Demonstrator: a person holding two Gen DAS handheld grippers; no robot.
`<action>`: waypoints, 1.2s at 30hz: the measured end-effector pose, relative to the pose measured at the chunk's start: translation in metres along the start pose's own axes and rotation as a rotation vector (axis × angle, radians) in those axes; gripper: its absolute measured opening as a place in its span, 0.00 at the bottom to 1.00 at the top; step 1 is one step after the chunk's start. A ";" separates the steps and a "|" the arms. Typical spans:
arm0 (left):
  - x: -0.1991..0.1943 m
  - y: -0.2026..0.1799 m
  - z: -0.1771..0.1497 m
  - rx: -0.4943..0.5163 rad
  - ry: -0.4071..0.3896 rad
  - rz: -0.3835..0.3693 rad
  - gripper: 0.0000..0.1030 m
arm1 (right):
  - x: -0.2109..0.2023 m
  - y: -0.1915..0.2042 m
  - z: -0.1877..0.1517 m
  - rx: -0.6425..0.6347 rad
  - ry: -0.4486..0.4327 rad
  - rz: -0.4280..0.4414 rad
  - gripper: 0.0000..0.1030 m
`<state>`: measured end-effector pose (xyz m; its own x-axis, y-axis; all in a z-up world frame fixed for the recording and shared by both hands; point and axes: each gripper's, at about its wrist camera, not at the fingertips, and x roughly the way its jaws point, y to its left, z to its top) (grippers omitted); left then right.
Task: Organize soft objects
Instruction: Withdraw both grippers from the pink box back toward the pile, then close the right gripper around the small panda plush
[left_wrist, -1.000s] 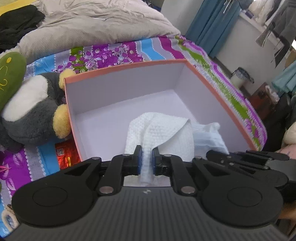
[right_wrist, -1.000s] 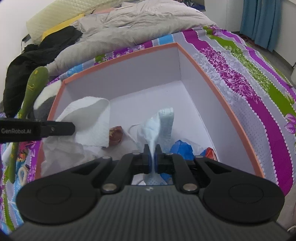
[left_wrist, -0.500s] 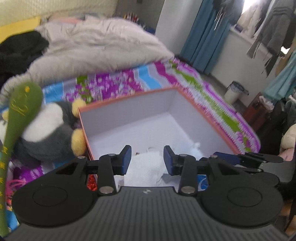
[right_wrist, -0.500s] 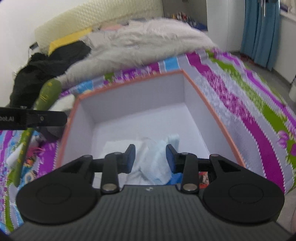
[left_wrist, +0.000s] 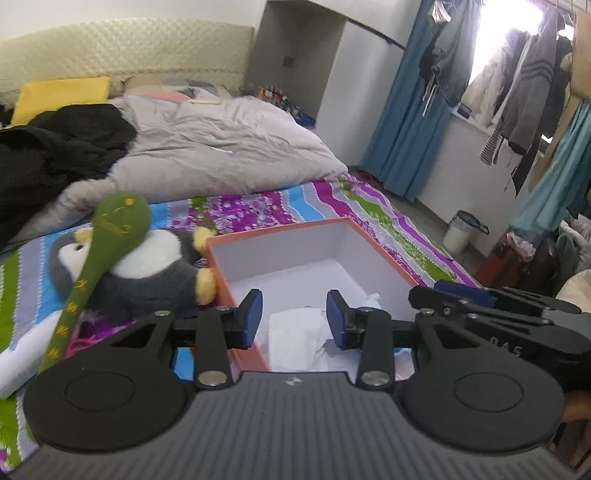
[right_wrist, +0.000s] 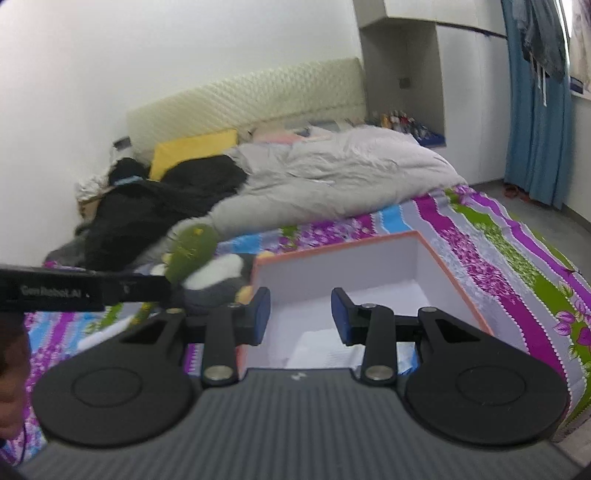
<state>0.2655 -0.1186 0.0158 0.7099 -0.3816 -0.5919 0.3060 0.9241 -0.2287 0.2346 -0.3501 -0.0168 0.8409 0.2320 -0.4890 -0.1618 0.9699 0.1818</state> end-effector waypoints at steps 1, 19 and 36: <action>-0.010 0.003 -0.006 -0.006 -0.004 0.003 0.43 | -0.006 0.005 -0.003 -0.006 -0.010 0.000 0.38; -0.119 0.041 -0.111 -0.113 -0.069 0.116 0.43 | -0.068 0.068 -0.058 -0.059 -0.049 0.088 0.38; -0.131 0.074 -0.175 -0.206 -0.034 0.221 0.43 | -0.062 0.113 -0.130 -0.109 0.126 0.128 0.38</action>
<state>0.0835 0.0028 -0.0587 0.7671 -0.1684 -0.6190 0.0094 0.9678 -0.2517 0.0974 -0.2450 -0.0766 0.7398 0.3543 -0.5720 -0.3236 0.9327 0.1591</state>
